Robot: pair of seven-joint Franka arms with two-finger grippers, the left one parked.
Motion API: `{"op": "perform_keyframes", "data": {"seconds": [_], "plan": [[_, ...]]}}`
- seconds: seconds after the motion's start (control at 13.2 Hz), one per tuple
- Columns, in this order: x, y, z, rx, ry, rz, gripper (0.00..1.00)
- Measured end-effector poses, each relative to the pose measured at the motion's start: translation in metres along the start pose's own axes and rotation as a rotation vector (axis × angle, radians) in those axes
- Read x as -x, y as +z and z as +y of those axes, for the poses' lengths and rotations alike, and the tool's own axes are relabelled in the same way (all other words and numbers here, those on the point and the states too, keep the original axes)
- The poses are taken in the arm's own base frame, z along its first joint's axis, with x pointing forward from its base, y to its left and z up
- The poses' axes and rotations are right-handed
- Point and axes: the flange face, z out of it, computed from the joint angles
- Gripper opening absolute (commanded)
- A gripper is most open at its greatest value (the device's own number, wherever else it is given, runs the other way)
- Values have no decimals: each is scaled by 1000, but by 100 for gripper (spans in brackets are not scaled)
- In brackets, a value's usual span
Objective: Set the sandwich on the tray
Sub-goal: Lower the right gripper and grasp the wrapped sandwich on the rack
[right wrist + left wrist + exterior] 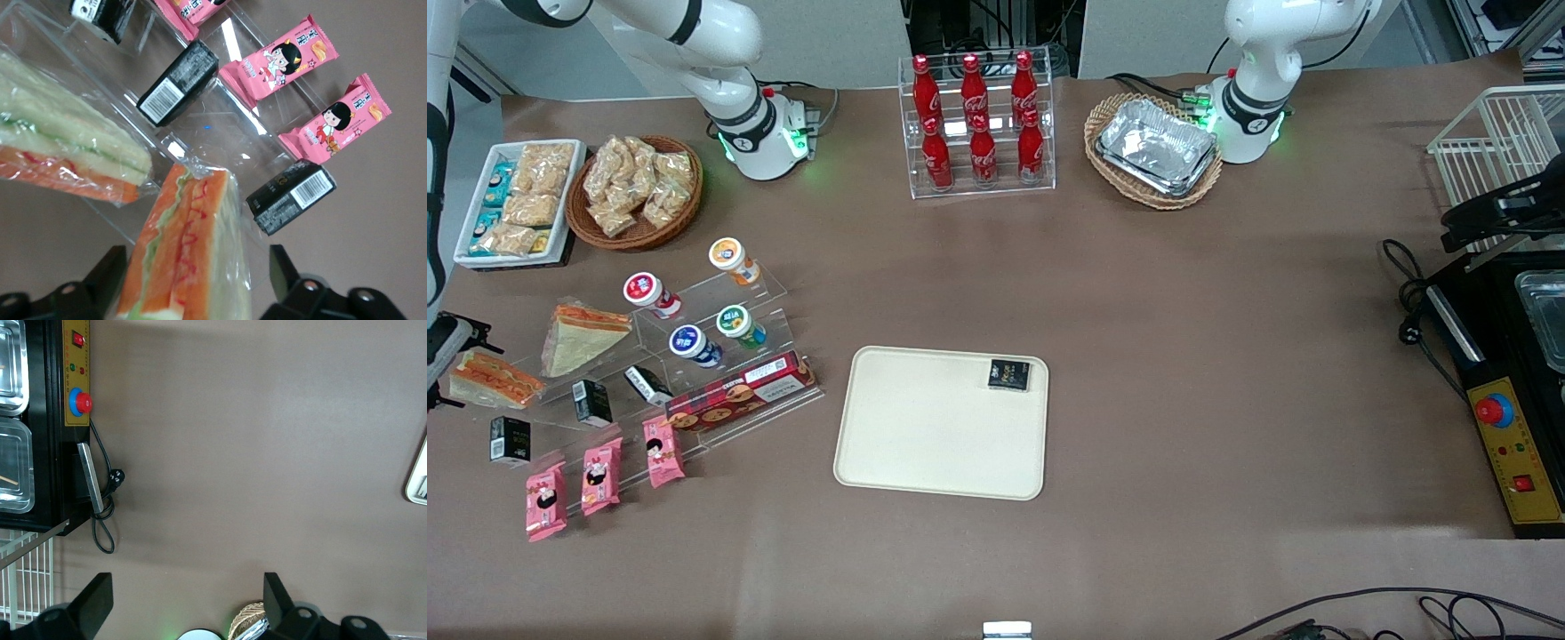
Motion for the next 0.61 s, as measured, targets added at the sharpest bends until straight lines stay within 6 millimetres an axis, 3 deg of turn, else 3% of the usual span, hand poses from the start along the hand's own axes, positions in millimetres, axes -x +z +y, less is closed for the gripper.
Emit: {"op": "perform_keyframes", "data": {"seconds": [0.08,0.15,0.23,0.61], "plan": [[-2,2,1,0,-3,-1,20],[-3,4,1,-1,-4,-2,8],[-2,4,1,-1,-1,-2,2],[0,-4,4,19,10,8,2]]}}
